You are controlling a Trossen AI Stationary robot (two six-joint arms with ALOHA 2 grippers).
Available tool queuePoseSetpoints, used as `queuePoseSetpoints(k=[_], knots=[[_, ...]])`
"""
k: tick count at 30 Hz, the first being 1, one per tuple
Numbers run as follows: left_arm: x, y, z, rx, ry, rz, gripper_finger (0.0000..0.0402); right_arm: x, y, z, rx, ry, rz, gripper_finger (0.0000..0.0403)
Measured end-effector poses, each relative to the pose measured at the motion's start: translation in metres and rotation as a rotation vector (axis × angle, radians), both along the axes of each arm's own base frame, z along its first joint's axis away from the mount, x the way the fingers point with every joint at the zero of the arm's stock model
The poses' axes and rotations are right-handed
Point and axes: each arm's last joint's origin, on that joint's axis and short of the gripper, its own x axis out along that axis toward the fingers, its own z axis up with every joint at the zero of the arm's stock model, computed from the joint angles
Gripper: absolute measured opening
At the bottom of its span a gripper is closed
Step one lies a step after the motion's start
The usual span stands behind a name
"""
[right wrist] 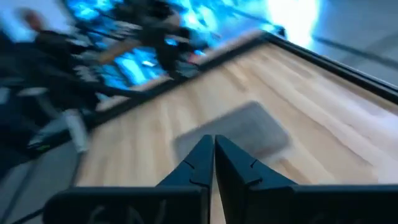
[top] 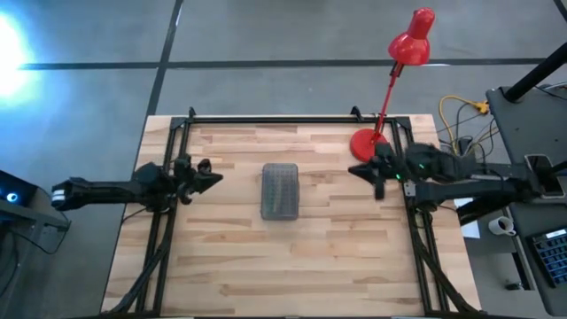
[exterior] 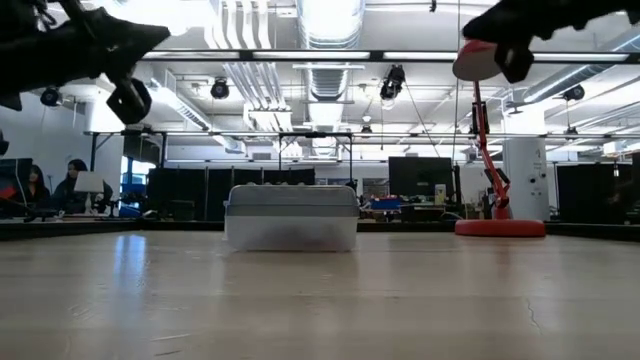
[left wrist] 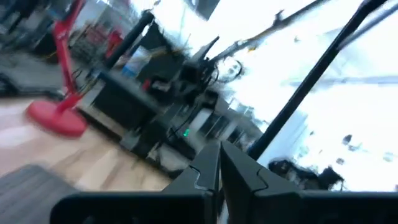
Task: Pick & place school supplies into a supply box
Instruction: Return to Home Position
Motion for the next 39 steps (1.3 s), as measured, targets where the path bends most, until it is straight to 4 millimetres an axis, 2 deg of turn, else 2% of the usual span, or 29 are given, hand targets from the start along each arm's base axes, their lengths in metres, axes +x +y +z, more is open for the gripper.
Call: queuePoseSetpoints(k=[4,7,10,16,20,25,29,33,39], knots=[[-0.004,-0.001,0.008,0.083,0.103,0.008,0.0,-0.018,0.005,-0.02,-0.037,-0.192,0.074,0.0008],[-0.007,-0.002,0.013,0.177,0.086,0.026,0.0,-0.028,0.008,-0.036,-0.062,-0.299,0.142,0.0009],[-0.01,-0.002,0.016,0.212,0.055,0.038,0.0,-0.037,0.008,-0.053,-0.073,-0.368,0.127,0.0009],[-0.01,-0.002,0.005,0.211,0.073,0.036,0.0,-0.049,0.008,-0.088,-0.026,-0.412,0.072,0.0009],[-0.009,-0.002,-0.004,0.209,0.101,0.033,0.0,-0.05,0.008,-0.109,0.119,-0.4,0.066,0.0009],[-0.008,-0.002,-0.014,0.206,0.136,0.03,0.0,-0.051,0.008,-0.116,0.505,-0.344,0.032,0.0009],[-0.011,-0.002,-0.018,0.2,0.179,0.025,0.0,-0.049,0.008,-0.119,0.688,-0.322,0.001,0.0008],[-0.015,-0.002,-0.02,0.199,0.188,0.025,0.0,-0.049,0.008,-0.12,0.747,-0.312,-0.011,0.0009],[-0.018,-0.003,-0.018,0.201,0.157,0.029,0.0,-0.052,0.008,-0.116,0.67,-0.353,0.012,0.0009]])
